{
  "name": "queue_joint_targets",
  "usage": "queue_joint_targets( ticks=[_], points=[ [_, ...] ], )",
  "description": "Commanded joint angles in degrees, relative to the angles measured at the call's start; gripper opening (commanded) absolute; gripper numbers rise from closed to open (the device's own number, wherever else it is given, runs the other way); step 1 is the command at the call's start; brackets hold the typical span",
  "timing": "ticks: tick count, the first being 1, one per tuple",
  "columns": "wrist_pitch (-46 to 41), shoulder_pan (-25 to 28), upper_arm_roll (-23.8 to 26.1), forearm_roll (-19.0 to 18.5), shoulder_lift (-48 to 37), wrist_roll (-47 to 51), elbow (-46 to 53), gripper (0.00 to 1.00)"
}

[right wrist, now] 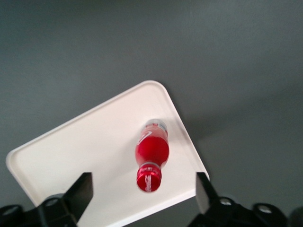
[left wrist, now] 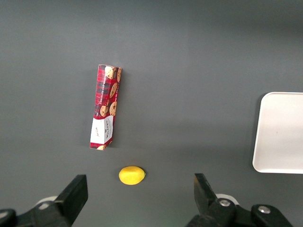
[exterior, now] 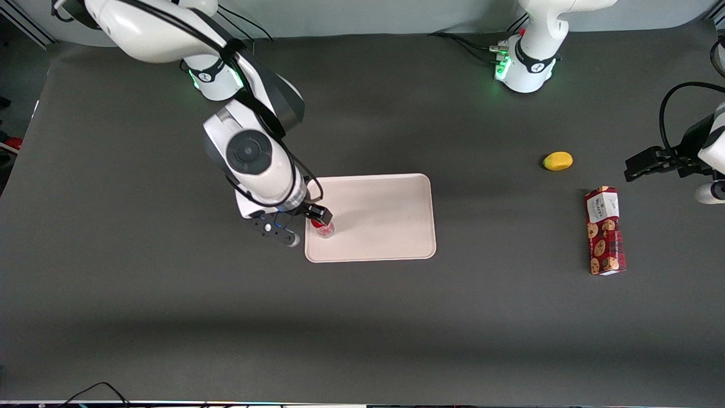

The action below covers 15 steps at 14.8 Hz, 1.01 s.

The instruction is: Place coke bottle on tray

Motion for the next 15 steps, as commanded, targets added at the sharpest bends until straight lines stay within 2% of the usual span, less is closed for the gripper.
queue_joint_targets(
  ticks=[1,4,5,6,7,8,10,12,15],
  points=[
    [-8.5,-1.9,0.4,-0.7,-9.2,-5.6,1.6,1.00],
    [-20.9,-4.6,-1.7,0.0,-17.9,-19.2,3.3,1.00],
    [-24.4,-5.0,-4.2,1.5,-21.0,-24.5,3.3,1.00],
    [-27.0,-5.1,-8.3,5.7,-24.5,-29.8,2.7,1.00],
    [-27.8,-5.0,-13.8,9.0,-27.6,-35.5,1.1,1.00],
    [-27.8,-4.9,-18.5,10.8,-30.9,-41.0,-2.4,1.00],
    [-25.9,-4.9,-23.7,11.2,-36.2,-46.8,-9.3,1.00],
    [-23.9,-4.8,-26.4,11.2,-40.2,-48.3,-15.3,1.00],
    [-23.9,-4.7,-27.4,11.2,-40.8,-50.0,-15.6,1.00]
  ],
)
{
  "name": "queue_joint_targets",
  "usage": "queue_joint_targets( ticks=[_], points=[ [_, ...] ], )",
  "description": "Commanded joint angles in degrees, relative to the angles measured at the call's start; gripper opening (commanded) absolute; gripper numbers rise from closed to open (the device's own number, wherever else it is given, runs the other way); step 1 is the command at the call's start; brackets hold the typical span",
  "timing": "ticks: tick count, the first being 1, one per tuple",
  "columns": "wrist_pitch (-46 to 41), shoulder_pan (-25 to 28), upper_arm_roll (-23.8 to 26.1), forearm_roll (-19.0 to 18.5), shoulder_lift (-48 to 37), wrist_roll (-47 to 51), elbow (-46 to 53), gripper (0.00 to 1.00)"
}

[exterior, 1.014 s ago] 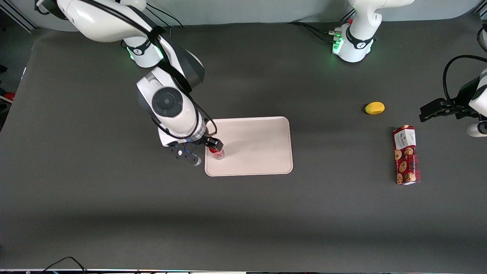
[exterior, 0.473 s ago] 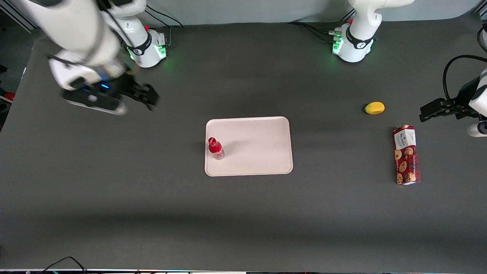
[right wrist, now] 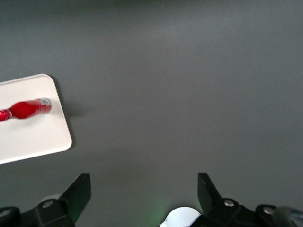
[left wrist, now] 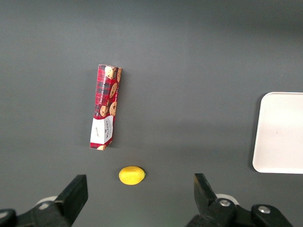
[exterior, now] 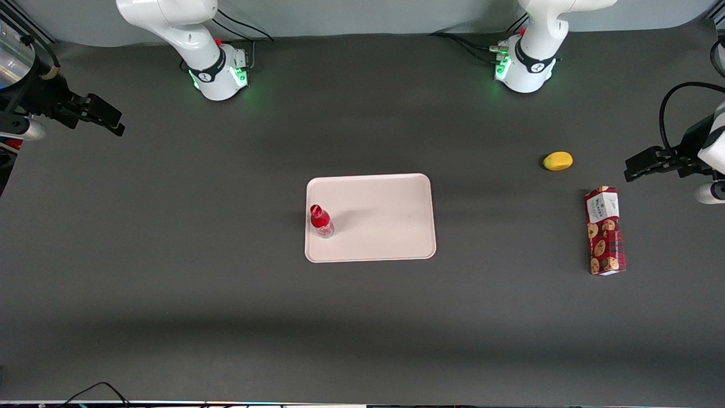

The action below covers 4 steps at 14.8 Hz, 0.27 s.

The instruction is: Place coke bottle on tray

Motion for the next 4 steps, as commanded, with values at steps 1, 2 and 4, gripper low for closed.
queue_joint_targets(
  ticks=[1,2,4],
  points=[
    [1.5,0.9,-0.3,0.9,-1.4,-0.7,-1.0,1.00],
    [1.3,0.8,-0.3,0.9,0.0,-1.1,0.6,1.00],
    [0.0,0.9,-1.4,0.9,0.3,-1.6,1.3,1.00]
  ],
)
